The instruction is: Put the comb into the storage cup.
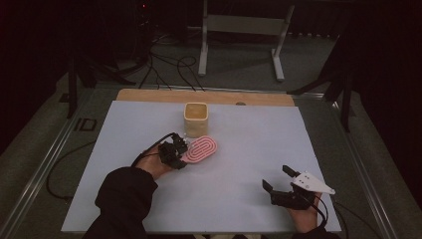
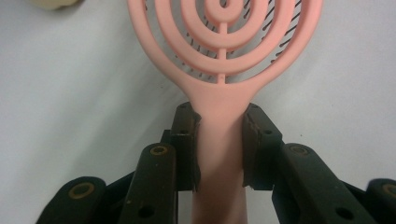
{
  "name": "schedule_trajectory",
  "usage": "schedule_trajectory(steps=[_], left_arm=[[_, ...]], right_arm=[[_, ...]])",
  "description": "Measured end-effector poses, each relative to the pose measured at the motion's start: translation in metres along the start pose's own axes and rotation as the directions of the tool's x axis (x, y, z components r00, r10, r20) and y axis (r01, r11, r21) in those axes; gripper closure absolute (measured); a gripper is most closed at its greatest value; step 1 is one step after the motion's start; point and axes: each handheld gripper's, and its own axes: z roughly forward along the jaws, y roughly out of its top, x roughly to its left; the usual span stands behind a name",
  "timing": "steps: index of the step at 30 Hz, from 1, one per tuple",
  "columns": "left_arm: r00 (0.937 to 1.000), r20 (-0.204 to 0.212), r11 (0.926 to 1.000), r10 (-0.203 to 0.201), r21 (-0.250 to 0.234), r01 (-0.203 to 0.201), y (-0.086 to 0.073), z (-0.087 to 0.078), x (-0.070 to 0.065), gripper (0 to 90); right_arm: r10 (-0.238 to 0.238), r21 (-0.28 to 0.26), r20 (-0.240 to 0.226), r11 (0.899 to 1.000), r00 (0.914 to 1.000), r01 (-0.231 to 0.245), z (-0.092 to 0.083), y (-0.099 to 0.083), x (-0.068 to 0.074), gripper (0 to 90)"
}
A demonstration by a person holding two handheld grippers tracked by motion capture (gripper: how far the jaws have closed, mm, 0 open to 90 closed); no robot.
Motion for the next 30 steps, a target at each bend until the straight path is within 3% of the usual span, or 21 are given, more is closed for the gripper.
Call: schedule_trajectory(steps=[17, 30], left_arm=[[0.9992, -0.033, 0.9956, -0.023, -0.092, 0.020, -0.011, -0.015, 0.000, 69.7], [0.9968, -0.055, 0.9842, -0.058, -0.171, 0.048, -0.018, -0.028, 0.003, 69.7]], right_arm=[[0.000, 0.000, 0.001, 1.000, 1.0000, 0.000, 0.000, 0.000, 0.000, 8.4], [-0.001, 0.001, 0.001, 1.000, 1.0000, 0.001, 0.000, 0.000, 0.000, 8.4]])
